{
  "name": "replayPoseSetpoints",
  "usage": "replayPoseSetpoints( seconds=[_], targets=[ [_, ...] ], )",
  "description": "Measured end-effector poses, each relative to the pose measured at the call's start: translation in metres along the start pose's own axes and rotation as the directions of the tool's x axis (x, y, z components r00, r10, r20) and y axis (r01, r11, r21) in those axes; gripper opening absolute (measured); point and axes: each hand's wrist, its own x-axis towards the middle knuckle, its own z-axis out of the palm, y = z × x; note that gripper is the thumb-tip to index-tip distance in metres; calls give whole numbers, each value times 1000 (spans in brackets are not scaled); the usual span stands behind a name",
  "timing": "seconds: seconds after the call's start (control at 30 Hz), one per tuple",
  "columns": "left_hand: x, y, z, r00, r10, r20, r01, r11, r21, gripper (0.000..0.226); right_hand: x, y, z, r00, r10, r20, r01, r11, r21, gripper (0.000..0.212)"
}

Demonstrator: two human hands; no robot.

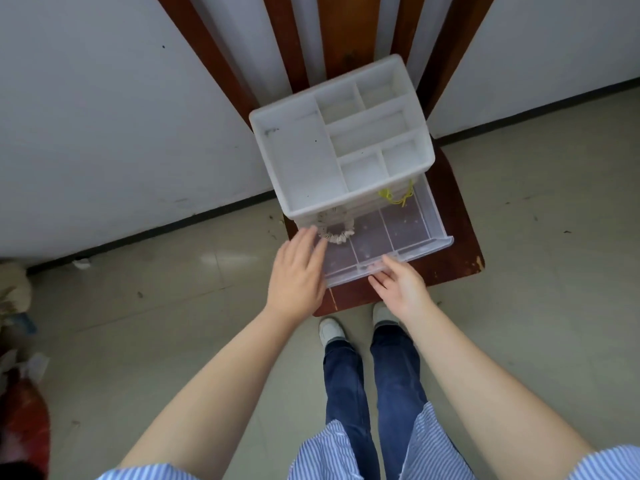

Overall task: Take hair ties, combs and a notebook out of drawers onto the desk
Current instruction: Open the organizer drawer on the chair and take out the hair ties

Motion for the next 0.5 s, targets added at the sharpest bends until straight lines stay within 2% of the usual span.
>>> replayPoseSetpoints(
  seconds=[0.1, 0.17, 0.2, 0.23, 0.27, 0.33, 0.37, 0.4, 0.43, 0.5],
  targets=[
    [6, 10, 9, 987, 163, 12, -164, 986, 27, 43, -9, -8, 3, 1000, 6, -18, -10, 982, -190, 8],
    [19, 16, 15, 970, 235, 56, -238, 970, 55, 37, -22, -22, 3, 997, 41, -66, -67, 881, -469, 18],
    [27, 18, 16, 966, 246, 73, -252, 965, 79, 35, -29, -32, 3, 996, -8, -85, -50, 750, -659, 19],
    [36, 20, 16, 971, 227, 76, -235, 966, 106, 34, -35, -43, 4, 991, -114, -68, 7, 556, -831, 22],
    [46, 22, 16, 980, 183, 77, -192, 974, 124, 33, -38, -53, 7, 965, -261, 10, 96, 316, -944, 25],
    [64, 23, 21, 984, 100, 147, -126, 975, 181, 32, -36, -70, 21, 836, -469, 284, 236, -159, -959, 20],
    [72, 23, 23, 983, 68, 169, -101, 976, 192, 31, -30, -76, 33, 776, -489, 398, 260, -327, -908, 18],
    [80, 22, 25, 982, 48, 184, -87, 974, 209, 30, -20, -80, 45, 745, -471, 472, 254, -454, -854, 19],
    [85, 21, 26, 980, 45, 194, -90, 970, 225, 29, -9, -82, 56, 750, -432, 500, 220, -551, -805, 22],
    [92, 20, 29, 973, 69, 219, -119, 967, 226, 29, 12, -83, 68, 781, -387, 490, 126, -671, -730, 26]
  ],
)
